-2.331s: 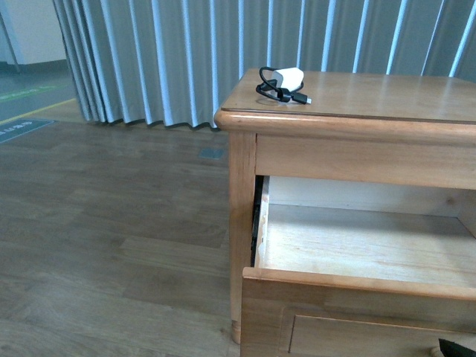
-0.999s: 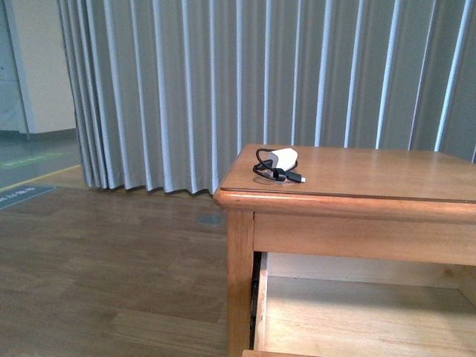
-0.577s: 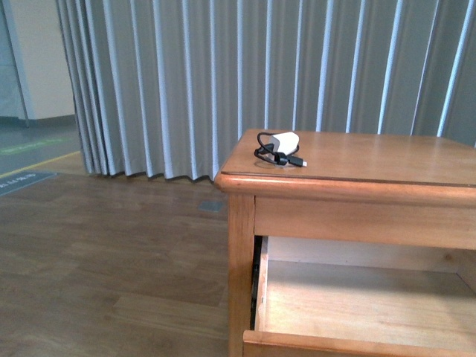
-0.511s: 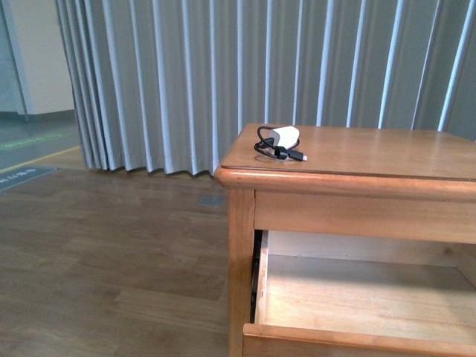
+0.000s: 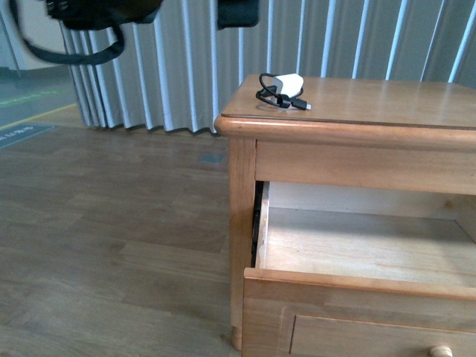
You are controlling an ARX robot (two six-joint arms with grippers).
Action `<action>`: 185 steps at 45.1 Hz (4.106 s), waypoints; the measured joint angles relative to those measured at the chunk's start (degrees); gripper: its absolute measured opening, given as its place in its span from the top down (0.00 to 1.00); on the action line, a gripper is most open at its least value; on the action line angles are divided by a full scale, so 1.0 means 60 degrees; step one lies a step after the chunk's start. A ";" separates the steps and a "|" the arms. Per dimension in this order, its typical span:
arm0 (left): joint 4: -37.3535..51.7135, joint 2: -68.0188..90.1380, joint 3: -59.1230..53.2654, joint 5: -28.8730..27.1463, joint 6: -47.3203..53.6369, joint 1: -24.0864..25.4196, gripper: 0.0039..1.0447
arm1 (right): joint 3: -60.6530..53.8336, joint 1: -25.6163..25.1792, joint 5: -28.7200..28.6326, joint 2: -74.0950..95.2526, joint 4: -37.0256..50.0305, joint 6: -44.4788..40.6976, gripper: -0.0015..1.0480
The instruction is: Put charger into drawer
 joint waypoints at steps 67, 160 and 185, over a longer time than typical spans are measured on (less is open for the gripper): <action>-0.1741 0.4583 0.5519 0.0645 -0.0889 -0.0561 0.80 | 0.0000 -0.0004 0.0000 0.0000 0.0000 0.0000 0.08; -0.1566 -0.7686 -0.7045 -0.1858 -0.3045 0.0725 0.06 | 0.0000 -0.0011 -0.0004 0.0000 0.0000 0.0000 0.08; 0.0011 -0.9719 -0.9133 0.0219 -0.0259 0.2204 0.56 | 0.0000 -0.0018 -0.0025 0.0000 0.0000 0.0000 0.08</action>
